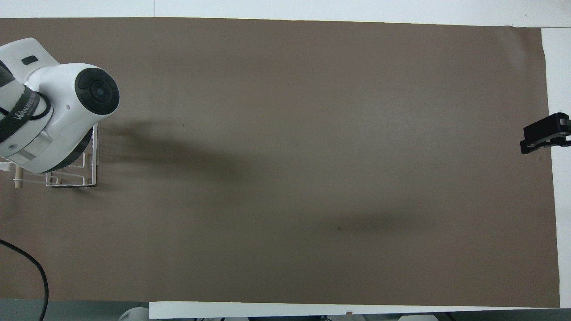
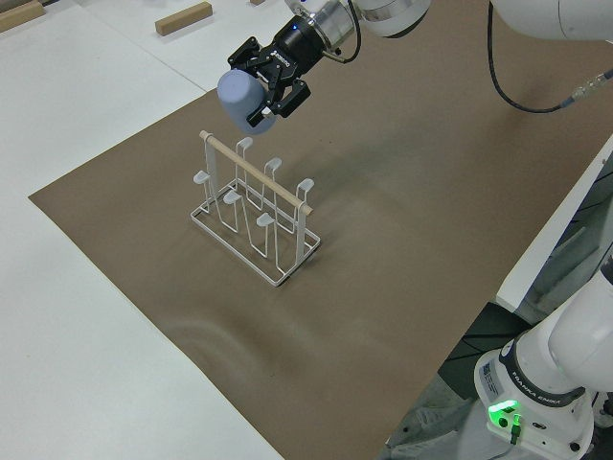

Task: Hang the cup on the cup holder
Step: 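Lower the cup onto the rack's wooden peg with the left gripper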

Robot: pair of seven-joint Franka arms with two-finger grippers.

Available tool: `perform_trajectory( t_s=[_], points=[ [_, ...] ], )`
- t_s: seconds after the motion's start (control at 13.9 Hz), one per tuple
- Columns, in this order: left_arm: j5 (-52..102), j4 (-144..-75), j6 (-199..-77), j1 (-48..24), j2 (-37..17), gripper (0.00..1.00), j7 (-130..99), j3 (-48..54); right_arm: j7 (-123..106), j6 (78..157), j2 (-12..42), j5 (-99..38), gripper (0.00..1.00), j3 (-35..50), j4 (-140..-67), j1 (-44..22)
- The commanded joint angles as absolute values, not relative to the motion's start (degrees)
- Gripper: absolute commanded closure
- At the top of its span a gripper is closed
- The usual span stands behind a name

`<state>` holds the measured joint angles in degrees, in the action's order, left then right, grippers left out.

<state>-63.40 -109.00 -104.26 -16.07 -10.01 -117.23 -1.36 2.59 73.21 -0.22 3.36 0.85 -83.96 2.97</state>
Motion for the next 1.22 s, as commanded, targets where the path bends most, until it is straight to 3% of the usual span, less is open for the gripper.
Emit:
perform_trajectory(
  t_s=[0.0, 1.15],
  points=[
    [-64.9, -108.9, -102.4, -16.4, -12.0, 0.65, -119.0, -1.5, 1.2, 72.2, -0.2, 4.1, 0.01, 0.5, -83.2, 2.6],
    [-65.0, -110.3, -109.2, -13.4, -13.9, 0.65, -119.9, -1.3, 1.1, 72.2, -0.4, 4.0, 0.01, 0.5, -83.9, 2.3]
  ],
)
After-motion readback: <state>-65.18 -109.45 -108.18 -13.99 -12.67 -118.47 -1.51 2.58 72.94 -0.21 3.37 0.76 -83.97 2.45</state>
